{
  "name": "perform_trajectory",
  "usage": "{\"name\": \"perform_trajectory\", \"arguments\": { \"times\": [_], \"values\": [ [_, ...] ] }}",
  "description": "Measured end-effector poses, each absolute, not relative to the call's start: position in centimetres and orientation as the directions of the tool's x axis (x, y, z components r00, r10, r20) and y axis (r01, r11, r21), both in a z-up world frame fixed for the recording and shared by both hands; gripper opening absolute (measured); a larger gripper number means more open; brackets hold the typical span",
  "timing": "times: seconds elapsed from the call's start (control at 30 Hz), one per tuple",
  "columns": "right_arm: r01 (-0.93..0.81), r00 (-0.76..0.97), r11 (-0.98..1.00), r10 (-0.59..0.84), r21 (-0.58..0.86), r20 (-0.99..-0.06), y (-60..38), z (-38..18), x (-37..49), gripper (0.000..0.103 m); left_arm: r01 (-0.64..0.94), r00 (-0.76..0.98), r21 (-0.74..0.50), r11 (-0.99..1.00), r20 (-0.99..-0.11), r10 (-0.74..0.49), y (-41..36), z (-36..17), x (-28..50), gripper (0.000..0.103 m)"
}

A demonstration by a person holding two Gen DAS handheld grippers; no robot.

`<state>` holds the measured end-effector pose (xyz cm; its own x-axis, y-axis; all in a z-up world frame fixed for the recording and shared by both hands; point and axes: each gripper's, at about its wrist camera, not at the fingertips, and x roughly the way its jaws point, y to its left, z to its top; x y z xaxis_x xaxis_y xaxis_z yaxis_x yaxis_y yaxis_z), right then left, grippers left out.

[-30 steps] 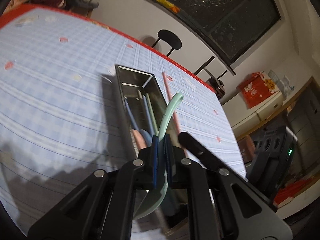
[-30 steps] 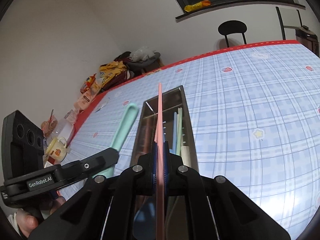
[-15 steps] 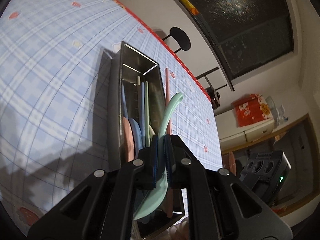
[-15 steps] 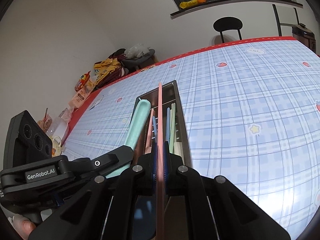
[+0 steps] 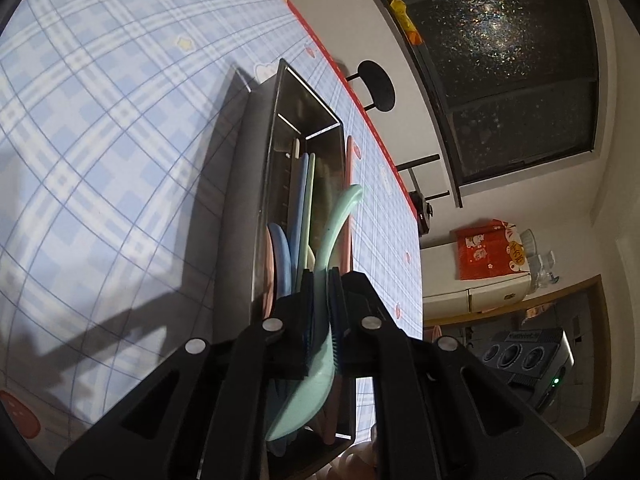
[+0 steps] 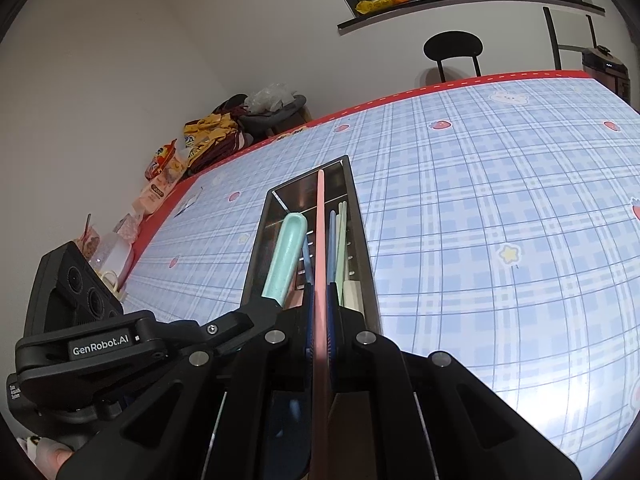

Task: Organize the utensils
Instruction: 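Lower both items into the holder and open both tools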

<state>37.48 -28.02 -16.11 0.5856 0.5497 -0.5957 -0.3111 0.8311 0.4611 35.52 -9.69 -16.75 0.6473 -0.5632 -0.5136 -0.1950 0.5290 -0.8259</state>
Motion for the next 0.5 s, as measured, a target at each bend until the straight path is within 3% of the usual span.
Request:
{"name": "perform_trajectory", "arguments": {
  "times": [0.27, 0.5],
  "values": [
    [-0.309, 0.587, 0.829, 0.551, 0.466, -0.593, -28.2, -16.1, 37.5, 0.006, -0.176, 0.665, -0.828, 0.533, -0.499, -0.555, -9.3, -16.0, 35.5, 0.02],
    [-0.309, 0.603, 0.83, 0.548, 0.464, -0.579, -28.3, -15.7, 37.1, 0.011, -0.16, 0.722, -0.805, 0.571, -0.49, -0.488, -6.9, -14.1, 34.6, 0.035]
  ]
}}
